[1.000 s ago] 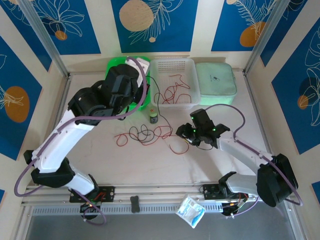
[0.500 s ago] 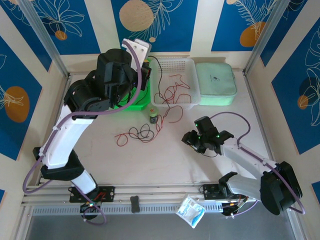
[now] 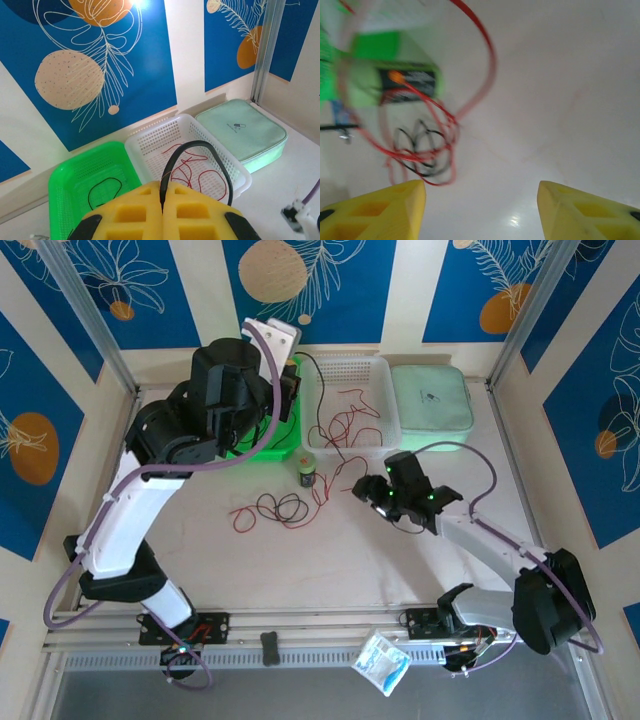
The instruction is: Untangle the cables
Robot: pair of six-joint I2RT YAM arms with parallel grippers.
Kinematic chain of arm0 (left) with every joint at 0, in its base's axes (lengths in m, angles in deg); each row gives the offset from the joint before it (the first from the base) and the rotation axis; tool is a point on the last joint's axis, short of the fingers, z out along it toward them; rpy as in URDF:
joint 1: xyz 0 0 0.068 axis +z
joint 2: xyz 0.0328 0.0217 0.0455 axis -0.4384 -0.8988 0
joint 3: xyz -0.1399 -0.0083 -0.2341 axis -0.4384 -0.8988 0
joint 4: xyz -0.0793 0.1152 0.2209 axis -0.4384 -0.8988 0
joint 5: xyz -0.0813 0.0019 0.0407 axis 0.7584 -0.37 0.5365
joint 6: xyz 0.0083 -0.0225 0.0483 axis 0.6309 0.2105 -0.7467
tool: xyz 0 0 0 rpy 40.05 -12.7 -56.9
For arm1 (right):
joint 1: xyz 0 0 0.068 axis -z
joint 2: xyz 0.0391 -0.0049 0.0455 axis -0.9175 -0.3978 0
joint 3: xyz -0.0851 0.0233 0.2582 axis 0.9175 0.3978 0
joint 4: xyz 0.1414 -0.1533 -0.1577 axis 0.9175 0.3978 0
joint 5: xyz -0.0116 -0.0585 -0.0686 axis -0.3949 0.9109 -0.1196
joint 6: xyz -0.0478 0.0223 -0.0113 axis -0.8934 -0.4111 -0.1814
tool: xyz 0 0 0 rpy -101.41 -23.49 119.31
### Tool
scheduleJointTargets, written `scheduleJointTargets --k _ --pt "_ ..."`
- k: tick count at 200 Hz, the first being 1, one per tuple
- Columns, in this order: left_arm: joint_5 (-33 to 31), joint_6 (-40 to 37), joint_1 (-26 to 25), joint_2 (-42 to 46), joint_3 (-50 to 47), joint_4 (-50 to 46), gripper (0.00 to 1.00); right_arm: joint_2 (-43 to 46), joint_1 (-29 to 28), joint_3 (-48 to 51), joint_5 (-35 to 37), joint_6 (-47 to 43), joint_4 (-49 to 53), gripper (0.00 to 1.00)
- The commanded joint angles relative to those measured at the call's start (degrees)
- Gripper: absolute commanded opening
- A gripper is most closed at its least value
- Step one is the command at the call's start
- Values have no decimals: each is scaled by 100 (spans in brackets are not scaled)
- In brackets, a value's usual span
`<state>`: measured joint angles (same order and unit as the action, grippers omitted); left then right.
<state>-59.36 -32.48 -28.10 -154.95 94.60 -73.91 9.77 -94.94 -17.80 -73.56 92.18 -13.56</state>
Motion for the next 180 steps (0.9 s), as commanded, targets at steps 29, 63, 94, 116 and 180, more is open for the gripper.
scheduleJointTargets --k 29,63,94,116,180 --pt "109 50 49 319 -229 48 4 22 444 -573 108 713 -350 60" --pt "124 50 47 361 -243 57 4 -731 458 -946 -400 1108 -709 60" --pt "76 12 47 381 -252 83 4 -1379 277 -1157 -591 1302 -928 60" --pt "66 -15 49 389 -262 103 4 -1763 112 -1202 -751 1381 -1061 58" --pt "-157 -236 49 386 -219 300 4 -1916 -34 -891 -794 1435 -1157 53"
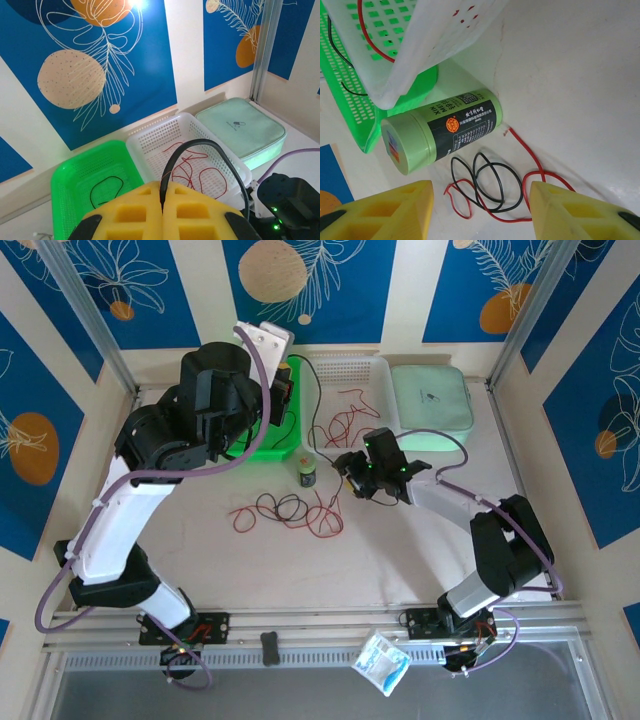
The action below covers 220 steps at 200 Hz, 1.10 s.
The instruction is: Untangle the cables
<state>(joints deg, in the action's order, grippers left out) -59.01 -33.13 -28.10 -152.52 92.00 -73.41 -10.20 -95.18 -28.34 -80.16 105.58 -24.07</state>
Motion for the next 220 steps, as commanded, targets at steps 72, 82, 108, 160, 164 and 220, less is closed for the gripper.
scheduleJointTargets --k 72,82,108,160,164,220 --pt "-391 -345 49 104 35 437 4 791 -153 1055 25 187 135 61" --pt "-383 -347 49 81 34 452 4 1007 -142 1162 205 125 294 65" --pt "-433 -401 56 31 35 508 3 1739 -194 1467 784 -271 844 72" --pt "-508 -444 52 -55 35 650 3 4227 -863 2779 1155 -2833 480 77" --pt "-509 -442 57 -53 35 657 3 4418 -965 2860 1125 -3051 415 78" --pt "-488 -399 53 -115 0 696 3 4274 -1899 2387 945 -5140 -26 84"
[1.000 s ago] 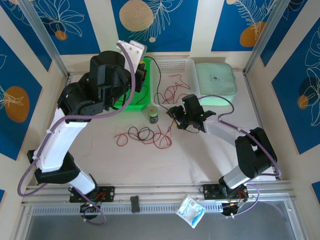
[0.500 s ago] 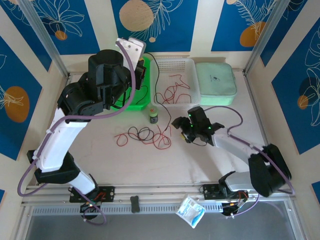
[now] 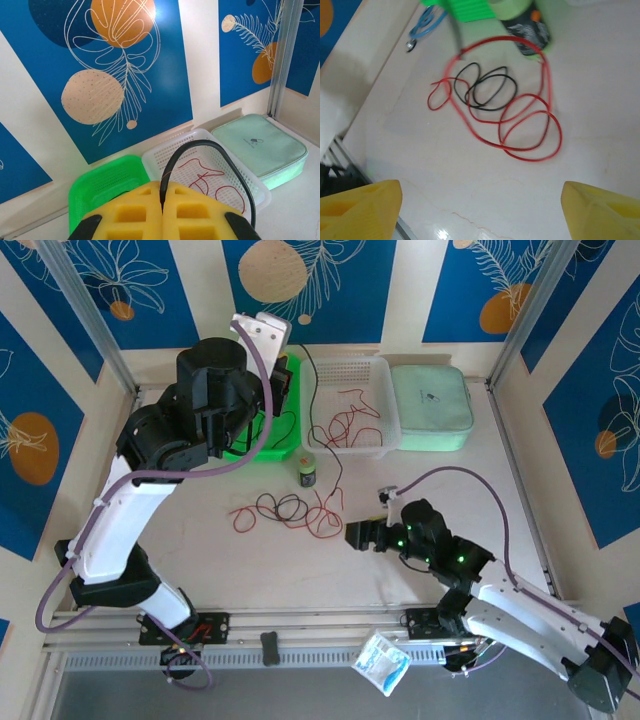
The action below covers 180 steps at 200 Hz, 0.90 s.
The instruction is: Untangle the cables
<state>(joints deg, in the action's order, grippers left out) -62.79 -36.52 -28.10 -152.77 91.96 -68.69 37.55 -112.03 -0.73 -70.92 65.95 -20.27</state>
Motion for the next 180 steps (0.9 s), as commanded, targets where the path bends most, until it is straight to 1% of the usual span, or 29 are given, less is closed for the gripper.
scheduleJointTargets --k 1,21,35,55,75,80,84,96,108,118,131,147,180 --pt "-110 -60 56 -88 4 223 3 -539 -224 -392 22 -1185 -425 84" --pt "-106 -68 57 -95 4 239 3 -1261 -478 -648 287 -1328 -879 85" --pt "-103 -68 58 -86 -1 234 3 -1739 -628 -784 624 -1369 -1148 85" --pt "-107 -68 54 -72 13 222 3 -2261 -709 -914 1032 -1313 -1525 85" --pt "-101 -77 54 -62 30 229 3 -2608 -728 -980 1338 -1088 -1734 81" --pt "-122 -77 57 -61 31 239 3 -2659 -739 -990 1416 -1000 -1743 77" --pt "-131 -85 58 -61 37 240 3 -2699 -739 -991 1448 -937 -1753 72" --pt "-260 -102 61 -45 55 272 3 -2755 -752 -987 1607 -724 -1685 45" --pt "-453 -174 74 -47 70 328 3 -2756 -753 -959 1777 -498 -1507 26" --pt "-641 -273 92 -49 107 379 3 -2726 -753 -919 1907 -341 -1292 13" --pt "-838 -379 204 -91 211 433 3 -2658 -745 -834 2042 -142 -1048 0" --pt "-851 -406 482 -155 354 407 4 -2544 -727 -691 2148 125 -811 0" --pt "-593 -250 1194 -238 453 438 3 -2389 -597 -482 2279 775 -254 0"
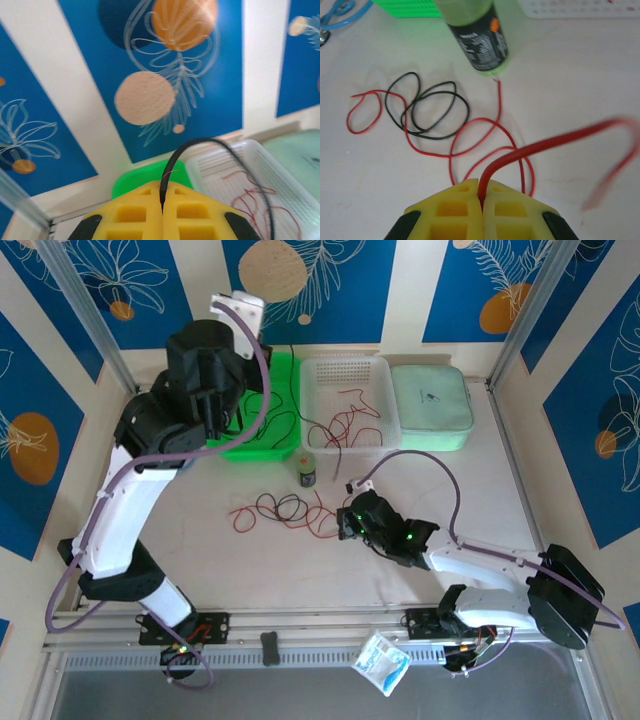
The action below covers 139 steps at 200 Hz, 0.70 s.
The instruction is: Untangle the cables
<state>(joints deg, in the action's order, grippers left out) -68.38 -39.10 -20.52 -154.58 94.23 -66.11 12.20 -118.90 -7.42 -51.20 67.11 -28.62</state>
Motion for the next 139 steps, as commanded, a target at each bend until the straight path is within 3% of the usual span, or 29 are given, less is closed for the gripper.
scheduleJointTargets --k 1,44,94,139 --pt "-29 15 461 -63 230 182 3 147 95 187 309 677 596 0" --pt "435 173 1313 -223 154 436 3 201 272 328 294 1128 934 0" --pt "893 94 1992 -613 -214 1356 1 195 277 321 181 1208 940 0" --pt "1095 169 2502 -972 -1163 2430 0 179 139 393 178 1429 909 0"
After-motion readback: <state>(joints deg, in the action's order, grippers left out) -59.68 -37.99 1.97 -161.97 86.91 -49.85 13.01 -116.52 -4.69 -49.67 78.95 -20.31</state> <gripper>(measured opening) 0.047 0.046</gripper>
